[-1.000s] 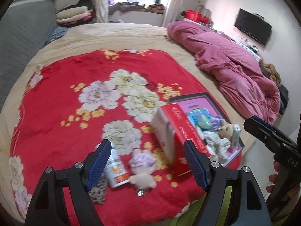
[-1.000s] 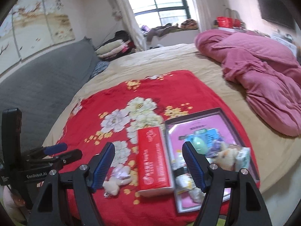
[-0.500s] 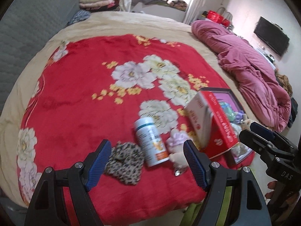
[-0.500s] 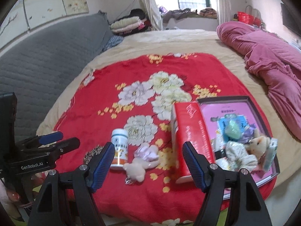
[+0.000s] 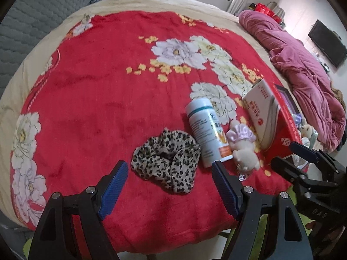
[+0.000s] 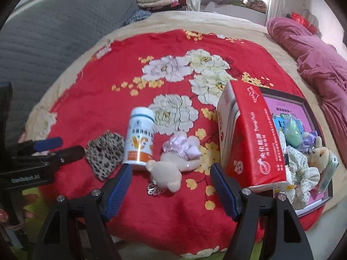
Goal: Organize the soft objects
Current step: 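Close left tool on the leopard scrunchie while right tool grasps the white bunny keychain, then carry the scrunchie with left tool while right tool carries the bunny keychain to the box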
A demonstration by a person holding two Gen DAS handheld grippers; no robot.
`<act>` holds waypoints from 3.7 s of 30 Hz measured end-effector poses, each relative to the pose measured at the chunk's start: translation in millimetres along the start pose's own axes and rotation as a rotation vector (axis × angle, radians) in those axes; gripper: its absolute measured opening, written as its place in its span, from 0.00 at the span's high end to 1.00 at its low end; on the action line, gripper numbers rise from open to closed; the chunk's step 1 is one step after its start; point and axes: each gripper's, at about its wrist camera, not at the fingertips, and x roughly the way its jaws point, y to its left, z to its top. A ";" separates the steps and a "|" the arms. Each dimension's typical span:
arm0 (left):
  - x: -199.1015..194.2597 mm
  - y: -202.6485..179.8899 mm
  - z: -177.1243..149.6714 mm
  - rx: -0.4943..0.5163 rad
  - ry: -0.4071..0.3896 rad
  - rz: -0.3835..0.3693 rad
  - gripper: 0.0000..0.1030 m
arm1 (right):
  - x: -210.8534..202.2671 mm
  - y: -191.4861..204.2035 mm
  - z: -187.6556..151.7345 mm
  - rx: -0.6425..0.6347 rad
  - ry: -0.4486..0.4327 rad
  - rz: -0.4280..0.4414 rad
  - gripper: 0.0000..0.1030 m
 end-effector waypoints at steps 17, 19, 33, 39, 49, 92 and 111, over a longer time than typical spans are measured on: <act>47.1 5.4 -5.6 -0.013 0.078 0.014 0.22 | 58.6 11.2 -10.7 -0.044 0.088 -0.089 0.28; 51.5 5.9 -5.5 -0.014 0.084 0.028 0.22 | 63.7 10.4 -10.4 -0.040 0.088 -0.100 0.28; 75.7 13.2 1.3 -0.037 0.090 0.041 0.22 | 79.8 10.1 -13.3 -0.028 0.098 -0.029 0.49; 84.9 9.5 2.0 -0.019 0.073 0.040 0.22 | 66.0 10.3 -13.4 -0.041 0.071 -0.024 0.59; 76.2 9.8 1.2 -0.049 0.065 -0.085 0.87 | 47.2 -1.7 -9.0 0.005 0.028 0.015 0.60; -50.4 -257.1 54.1 0.352 -0.156 -0.319 0.88 | -161.1 -196.8 -19.4 0.268 -0.362 -0.121 0.60; 87.2 -352.3 64.4 0.430 0.072 -0.284 0.87 | -74.6 -249.7 -43.5 0.214 -0.220 -0.116 0.60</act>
